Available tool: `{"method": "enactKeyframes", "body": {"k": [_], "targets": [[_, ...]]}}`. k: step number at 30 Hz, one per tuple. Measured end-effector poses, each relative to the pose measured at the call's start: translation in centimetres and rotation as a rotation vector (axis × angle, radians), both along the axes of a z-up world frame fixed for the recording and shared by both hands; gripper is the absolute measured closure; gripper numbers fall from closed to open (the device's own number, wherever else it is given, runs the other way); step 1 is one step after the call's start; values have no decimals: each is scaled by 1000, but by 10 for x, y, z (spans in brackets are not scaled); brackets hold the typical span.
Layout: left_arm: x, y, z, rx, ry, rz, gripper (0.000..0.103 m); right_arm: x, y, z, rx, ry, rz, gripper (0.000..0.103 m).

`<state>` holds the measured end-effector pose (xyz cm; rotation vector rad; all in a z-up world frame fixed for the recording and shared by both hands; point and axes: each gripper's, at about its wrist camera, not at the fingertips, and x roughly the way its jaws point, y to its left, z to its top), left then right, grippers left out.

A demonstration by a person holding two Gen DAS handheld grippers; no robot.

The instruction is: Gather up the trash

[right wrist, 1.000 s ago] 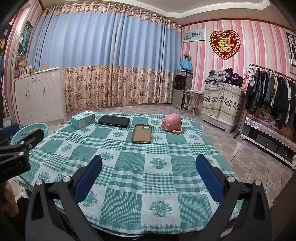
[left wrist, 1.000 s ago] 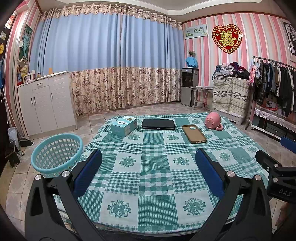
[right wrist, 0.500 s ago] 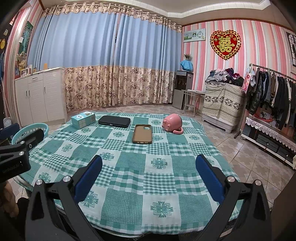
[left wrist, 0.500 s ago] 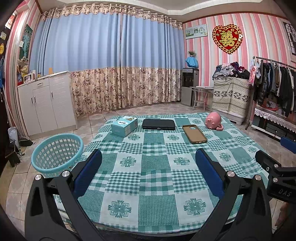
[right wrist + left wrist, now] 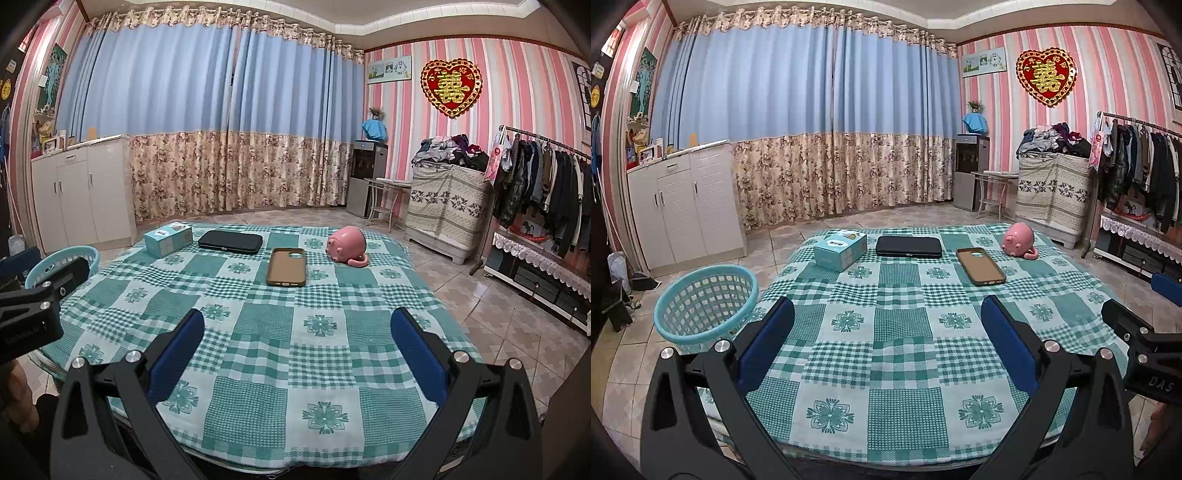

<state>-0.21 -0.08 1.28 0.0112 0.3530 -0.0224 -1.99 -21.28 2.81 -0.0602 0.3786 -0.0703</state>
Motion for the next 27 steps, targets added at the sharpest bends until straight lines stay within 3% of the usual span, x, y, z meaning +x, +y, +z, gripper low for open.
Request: {"method": "enactKeyframes", "body": {"k": [27], "targets": [[-1, -2, -1, -3, -4, 17, 5, 5, -5, -1, 6, 11, 5, 4]]}}
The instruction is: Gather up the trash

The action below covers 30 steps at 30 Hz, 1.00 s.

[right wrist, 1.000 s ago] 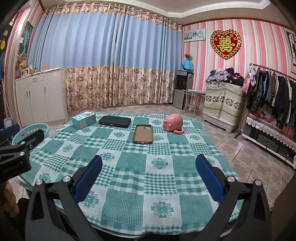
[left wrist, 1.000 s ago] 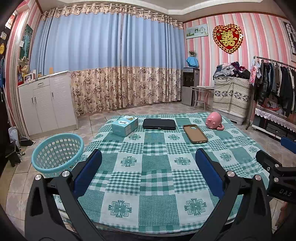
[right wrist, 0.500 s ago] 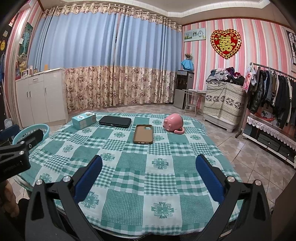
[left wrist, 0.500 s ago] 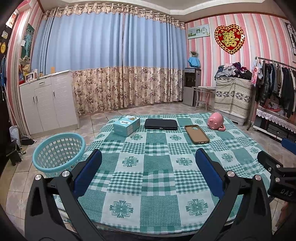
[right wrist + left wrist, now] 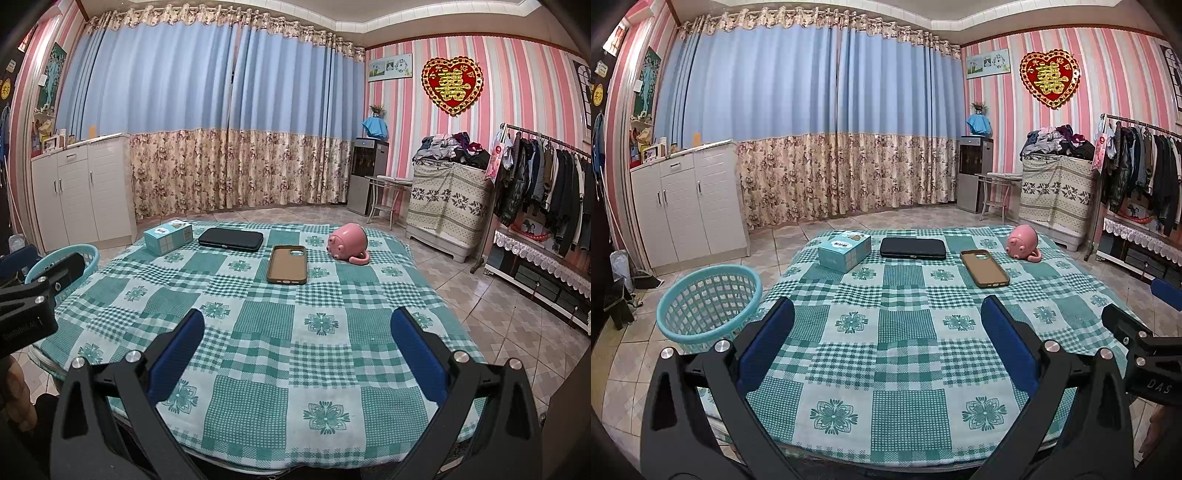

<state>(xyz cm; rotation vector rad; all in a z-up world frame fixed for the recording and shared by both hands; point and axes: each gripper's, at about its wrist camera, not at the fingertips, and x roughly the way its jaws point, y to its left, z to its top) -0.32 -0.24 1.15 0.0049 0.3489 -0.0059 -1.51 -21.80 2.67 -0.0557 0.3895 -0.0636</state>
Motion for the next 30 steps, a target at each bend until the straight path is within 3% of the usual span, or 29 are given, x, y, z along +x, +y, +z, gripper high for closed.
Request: {"method": "enactKeyframes", "body": {"k": [30], "targets": [[-1, -3, 3, -3, -3, 5, 5, 0, 0, -1, 1, 0, 1, 4]]}}
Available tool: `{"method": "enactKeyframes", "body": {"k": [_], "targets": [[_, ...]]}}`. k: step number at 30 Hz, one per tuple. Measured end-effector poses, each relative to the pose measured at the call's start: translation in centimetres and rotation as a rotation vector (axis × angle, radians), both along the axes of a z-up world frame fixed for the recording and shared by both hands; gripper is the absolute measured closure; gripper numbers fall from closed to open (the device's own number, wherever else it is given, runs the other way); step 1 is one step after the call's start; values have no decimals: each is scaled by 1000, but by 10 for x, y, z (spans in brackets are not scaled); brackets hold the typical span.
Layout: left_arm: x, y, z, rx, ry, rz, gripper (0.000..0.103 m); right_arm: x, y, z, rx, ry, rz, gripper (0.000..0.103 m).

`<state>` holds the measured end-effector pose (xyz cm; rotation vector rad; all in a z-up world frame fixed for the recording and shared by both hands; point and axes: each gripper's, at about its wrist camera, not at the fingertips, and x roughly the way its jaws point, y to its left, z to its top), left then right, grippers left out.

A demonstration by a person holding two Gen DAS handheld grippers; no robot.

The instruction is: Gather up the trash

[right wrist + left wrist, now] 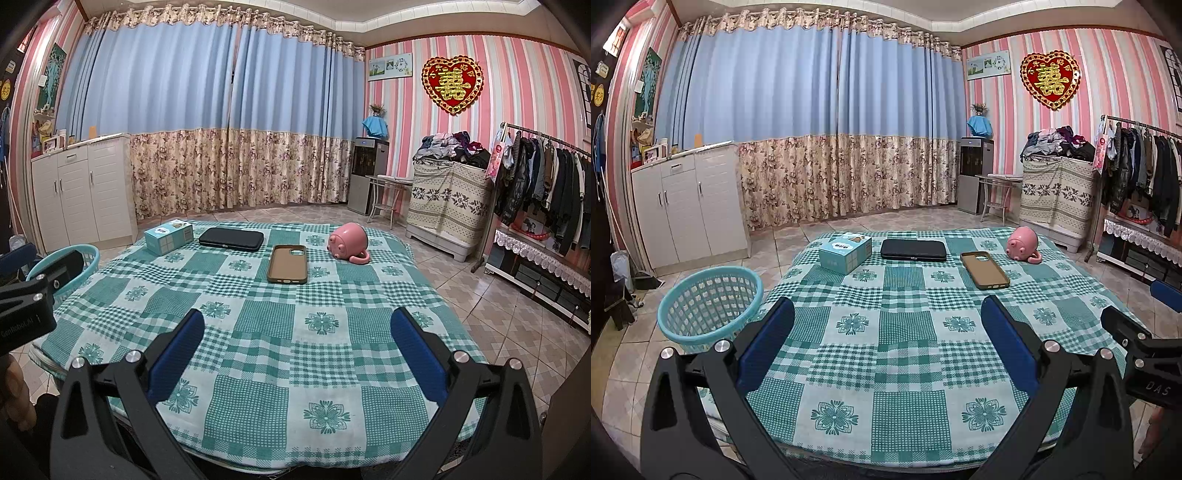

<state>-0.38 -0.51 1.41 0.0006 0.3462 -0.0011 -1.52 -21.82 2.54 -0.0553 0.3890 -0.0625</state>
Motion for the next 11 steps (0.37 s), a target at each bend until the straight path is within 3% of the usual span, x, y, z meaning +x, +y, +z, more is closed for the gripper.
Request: {"method": "enactKeyframes", "body": {"k": [11], "targets": [[-1, -1, 1, 3, 13, 0, 5, 0, 0, 0, 2, 3, -1, 4]]}}
